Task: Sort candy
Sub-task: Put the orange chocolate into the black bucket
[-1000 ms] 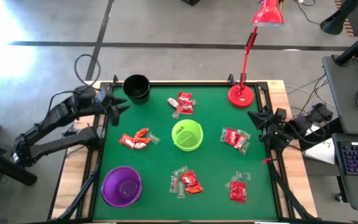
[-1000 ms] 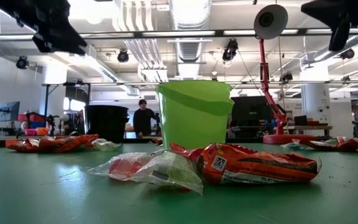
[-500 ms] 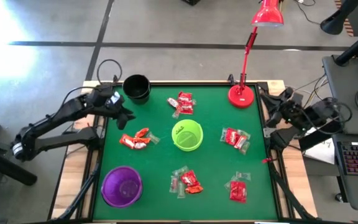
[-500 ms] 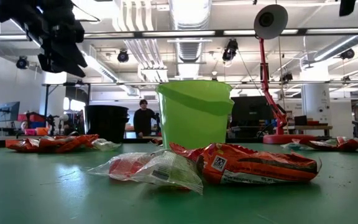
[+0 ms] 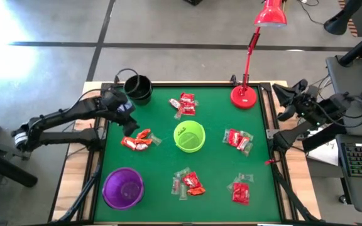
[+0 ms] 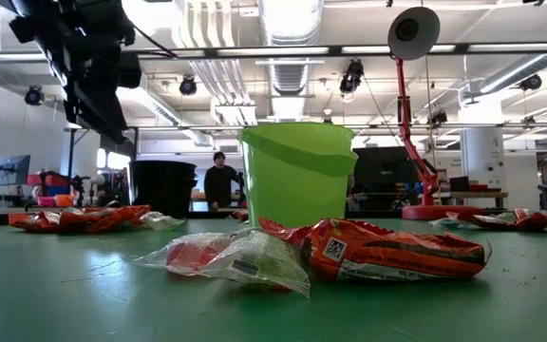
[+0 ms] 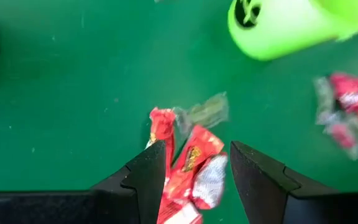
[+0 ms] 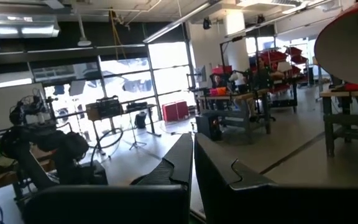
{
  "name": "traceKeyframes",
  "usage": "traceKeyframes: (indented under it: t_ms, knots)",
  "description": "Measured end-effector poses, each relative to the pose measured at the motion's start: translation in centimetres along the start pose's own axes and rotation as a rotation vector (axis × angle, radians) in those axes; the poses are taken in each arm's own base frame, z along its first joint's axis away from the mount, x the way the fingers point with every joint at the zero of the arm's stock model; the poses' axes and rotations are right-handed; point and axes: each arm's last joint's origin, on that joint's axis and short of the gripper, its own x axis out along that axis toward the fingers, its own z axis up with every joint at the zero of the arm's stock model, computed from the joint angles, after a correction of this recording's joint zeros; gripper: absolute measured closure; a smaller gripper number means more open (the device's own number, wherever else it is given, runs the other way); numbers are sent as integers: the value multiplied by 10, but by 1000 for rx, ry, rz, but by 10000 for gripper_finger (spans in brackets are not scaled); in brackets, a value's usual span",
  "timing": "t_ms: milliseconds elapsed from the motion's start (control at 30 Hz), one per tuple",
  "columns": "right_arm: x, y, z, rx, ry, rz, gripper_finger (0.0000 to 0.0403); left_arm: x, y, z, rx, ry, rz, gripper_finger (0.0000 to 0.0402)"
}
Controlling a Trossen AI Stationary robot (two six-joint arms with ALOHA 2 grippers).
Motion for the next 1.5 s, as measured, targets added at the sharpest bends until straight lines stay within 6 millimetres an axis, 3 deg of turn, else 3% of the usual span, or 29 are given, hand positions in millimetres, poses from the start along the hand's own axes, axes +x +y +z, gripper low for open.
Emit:
traceKeyframes:
  t_ms: [167, 633, 1167, 1500]
  knots:
    - [-1, -2, 5, 13, -8, -3, 394, 15, -11, -1, 97, 45, 135, 239]
    - [-1, -3, 7, 22, -11, -7, 394, 58, -23, 5, 263, 120, 115, 239]
    - [-1, -3, 7, 26, -12, -1, 394, 102, -9, -4, 145, 246, 256, 239]
    - [-1, -3, 7, 28, -14, -1, 394, 116, -1, -14, 59, 283, 351, 242]
